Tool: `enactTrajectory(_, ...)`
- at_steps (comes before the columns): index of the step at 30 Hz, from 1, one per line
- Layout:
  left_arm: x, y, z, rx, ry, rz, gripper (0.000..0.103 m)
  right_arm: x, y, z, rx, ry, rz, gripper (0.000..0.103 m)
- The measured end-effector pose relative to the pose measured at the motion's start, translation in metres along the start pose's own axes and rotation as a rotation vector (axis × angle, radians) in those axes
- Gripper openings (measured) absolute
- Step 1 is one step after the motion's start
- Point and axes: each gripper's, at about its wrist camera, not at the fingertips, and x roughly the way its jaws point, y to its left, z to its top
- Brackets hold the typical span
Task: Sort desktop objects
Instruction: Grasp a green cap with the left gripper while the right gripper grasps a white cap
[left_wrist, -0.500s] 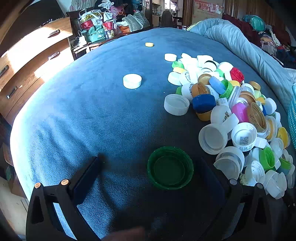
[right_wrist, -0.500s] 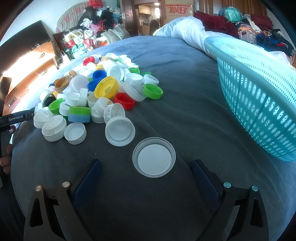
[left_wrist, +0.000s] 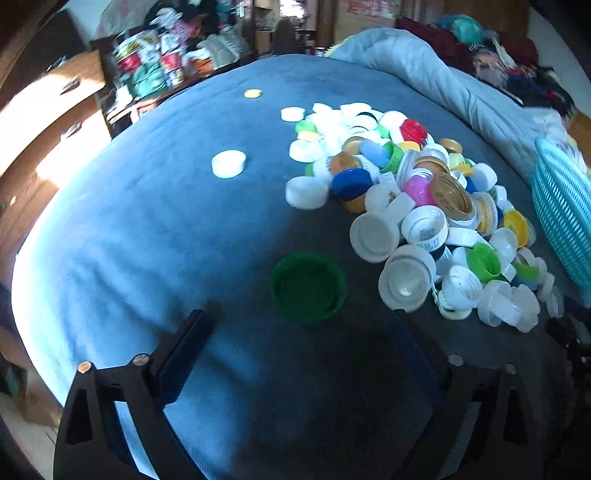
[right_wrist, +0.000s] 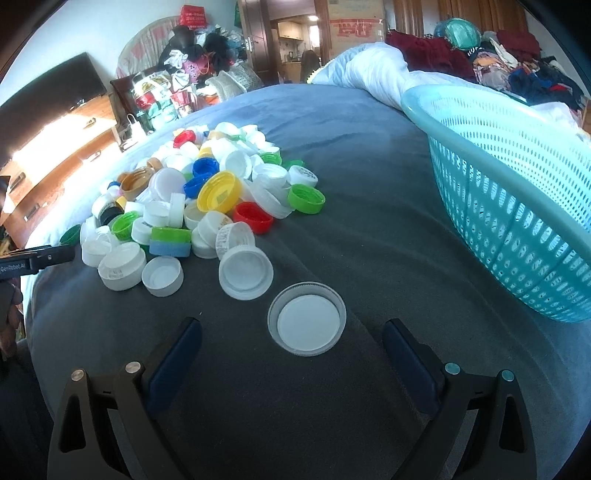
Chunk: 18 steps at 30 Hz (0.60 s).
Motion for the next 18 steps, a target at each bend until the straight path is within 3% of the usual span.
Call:
enactTrajectory(7, 0.005, 0.003, 0.004, -0.036, -0.027, 0.109, 0.090, 0.004, -0.002, 0.005, 0.019, 0.004, 0.010, 0.095)
enactTrajectory(9, 0.011, 0.009, 0.002, -0.070, -0.020, 0.083, 0.091, 0.007, -0.002, 0.008, 0.020, 0.012, 0.001, 0.092)
enactTrajectory(12, 0.011, 0.008, 0.003, -0.073, -0.030, 0.094, 0.091, 0.011, -0.002, 0.011, 0.025, 0.027, -0.017, 0.080)
enactTrajectory(18, 0.011, 0.011, 0.001, -0.087, -0.031, 0.082, 0.091, 0.017, -0.002, 0.016, 0.029, 0.043, -0.051, 0.077)
